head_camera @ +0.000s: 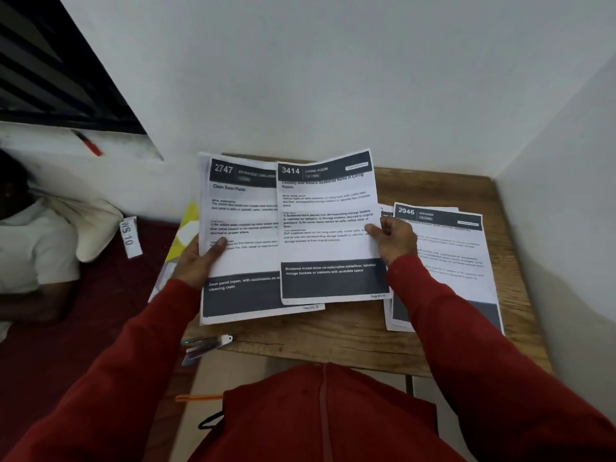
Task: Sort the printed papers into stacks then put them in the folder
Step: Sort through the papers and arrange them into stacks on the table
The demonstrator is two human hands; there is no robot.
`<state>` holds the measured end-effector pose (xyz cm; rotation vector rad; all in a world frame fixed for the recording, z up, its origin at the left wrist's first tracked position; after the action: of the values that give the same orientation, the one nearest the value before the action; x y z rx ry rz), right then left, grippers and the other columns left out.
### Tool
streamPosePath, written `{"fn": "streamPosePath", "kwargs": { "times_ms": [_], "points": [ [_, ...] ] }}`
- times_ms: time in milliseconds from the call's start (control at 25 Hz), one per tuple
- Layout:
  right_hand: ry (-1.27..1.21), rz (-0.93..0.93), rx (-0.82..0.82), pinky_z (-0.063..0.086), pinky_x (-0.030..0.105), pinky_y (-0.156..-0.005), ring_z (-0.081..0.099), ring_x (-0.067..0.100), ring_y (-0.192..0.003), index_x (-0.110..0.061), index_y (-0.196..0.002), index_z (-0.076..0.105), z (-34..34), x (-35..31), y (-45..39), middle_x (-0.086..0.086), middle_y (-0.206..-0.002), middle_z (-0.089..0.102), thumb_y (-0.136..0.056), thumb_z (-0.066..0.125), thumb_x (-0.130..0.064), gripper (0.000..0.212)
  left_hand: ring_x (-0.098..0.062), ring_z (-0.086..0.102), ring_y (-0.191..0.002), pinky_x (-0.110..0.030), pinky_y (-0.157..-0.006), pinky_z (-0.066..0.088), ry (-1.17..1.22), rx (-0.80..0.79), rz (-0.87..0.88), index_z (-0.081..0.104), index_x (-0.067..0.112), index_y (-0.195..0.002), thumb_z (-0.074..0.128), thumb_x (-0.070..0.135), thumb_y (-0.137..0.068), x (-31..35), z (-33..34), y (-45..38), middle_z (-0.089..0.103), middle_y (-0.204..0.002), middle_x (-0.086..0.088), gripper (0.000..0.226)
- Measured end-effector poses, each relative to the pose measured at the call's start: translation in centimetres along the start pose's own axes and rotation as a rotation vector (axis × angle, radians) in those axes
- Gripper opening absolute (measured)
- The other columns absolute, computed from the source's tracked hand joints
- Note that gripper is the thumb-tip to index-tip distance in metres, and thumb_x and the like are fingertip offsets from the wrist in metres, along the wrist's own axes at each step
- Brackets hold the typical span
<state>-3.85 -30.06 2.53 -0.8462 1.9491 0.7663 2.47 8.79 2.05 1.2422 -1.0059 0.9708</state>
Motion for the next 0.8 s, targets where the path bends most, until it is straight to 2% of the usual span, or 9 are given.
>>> {"fn": "streamPosePath", "kwargs": {
  "times_ms": [80, 160, 320, 400, 520, 680, 800],
  "points": [
    [0.177, -0.017, 0.012, 0.045, 0.027, -0.083, 0.065, 0.028, -0.098, -0.005, -0.106, 0.07, 0.2, 0.5, -0.2, 0.012, -0.104, 0.072, -0.087, 0.071, -0.022, 0.025, -0.014, 0.071, -0.086, -0.03, -0.077, 0.059, -0.033, 0.065, 0.01, 0.064, 0.019, -0.11, 0.059, 0.013, -0.094, 0.6, -3.3, 0.5, 0.071, -0.104, -0.003, 0.018],
    [0.264, -0.04, -0.002, 0.043, 0.027, -0.085, 0.064, 0.033, -0.102, -0.002, -0.108, 0.068, 0.8, 1.3, -0.2, 0.015, -0.108, 0.071, -0.087, 0.07, -0.022, 0.029, -0.009, 0.07, -0.08, -0.024, -0.074, 0.059, -0.069, 0.139, 0.04, 0.061, 0.011, -0.118, 0.058, 0.013, -0.094, 1.4, -6.7, 0.9, 0.07, -0.104, -0.004, 0.024],
    [0.236, -0.044, -0.044, 0.041, 0.024, -0.083, 0.064, 0.03, -0.101, -0.004, -0.111, 0.066, 2.3, 2.2, 0.2, 0.014, -0.11, 0.07, -0.087, 0.069, -0.016, 0.027, -0.014, 0.067, -0.09, -0.03, -0.084, 0.057, -0.113, 0.199, 0.094, 0.056, 0.007, -0.128, 0.06, 0.018, -0.094, 2.8, -10.1, 1.2, 0.064, -0.122, -0.017, 0.036],
    [0.212, -0.073, -0.036, 0.045, 0.029, -0.088, 0.063, 0.031, -0.102, -0.005, -0.114, 0.064, 2.6, 2.2, 0.3, 0.015, -0.111, 0.068, -0.085, 0.071, -0.014, 0.03, -0.019, 0.068, -0.096, -0.037, -0.091, 0.055, -0.087, 0.192, 0.104, 0.057, 0.008, -0.127, 0.059, 0.017, -0.094, 3.5, -9.7, 1.2, 0.063, -0.124, -0.017, 0.034],
    [0.275, -0.066, 0.121, 0.043, 0.04, -0.095, 0.054, 0.035, -0.11, -0.008, -0.128, 0.055, -0.1, 2.7, 0.0, 0.02, -0.121, 0.055, -0.085, 0.07, -0.026, 0.049, -0.031, 0.064, -0.11, -0.046, -0.097, 0.051, -0.051, 0.135, 0.134, 0.058, 0.01, -0.125, 0.061, 0.019, -0.093, 4.8, -6.9, 0.7, 0.065, -0.123, -0.015, 0.033],
    [0.555, 0.107, 0.336, 0.033, 0.055, -0.102, 0.038, 0.044, -0.124, -0.016, -0.136, 0.044, -7.6, 6.0, 0.4, 0.023, -0.136, 0.041, -0.085, 0.069, -0.038, 0.06, -0.025, 0.065, -0.107, -0.038, -0.095, 0.053, 0.003, 0.032, 0.163, 0.059, 0.01, -0.123, 0.057, 0.014, -0.094, 6.1, -1.5, 0.0, 0.066, -0.121, -0.012, 0.029],
    [0.572, 0.208, 0.496, 0.026, 0.059, -0.102, 0.032, 0.047, -0.127, -0.018, -0.132, 0.044, -13.0, 8.4, 1.6, 0.023, -0.14, 0.034, -0.083, 0.07, -0.037, 0.059, -0.016, 0.068, -0.099, -0.03, -0.086, 0.056, 0.056, -0.05, 0.166, 0.06, 0.015, -0.116, 0.052, 0.009, -0.097, 6.6, 2.6, -0.2, 0.072, -0.108, 0.0, 0.021]
  ]
}}
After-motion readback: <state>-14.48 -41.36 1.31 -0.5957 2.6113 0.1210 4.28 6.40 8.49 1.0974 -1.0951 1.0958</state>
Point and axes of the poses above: each hand's wrist, its own y-axis away from the middle knuckle, its own z-axis out of the palm, x = y × z, the point moved 8 cm from there along -y, towards the middle knuckle
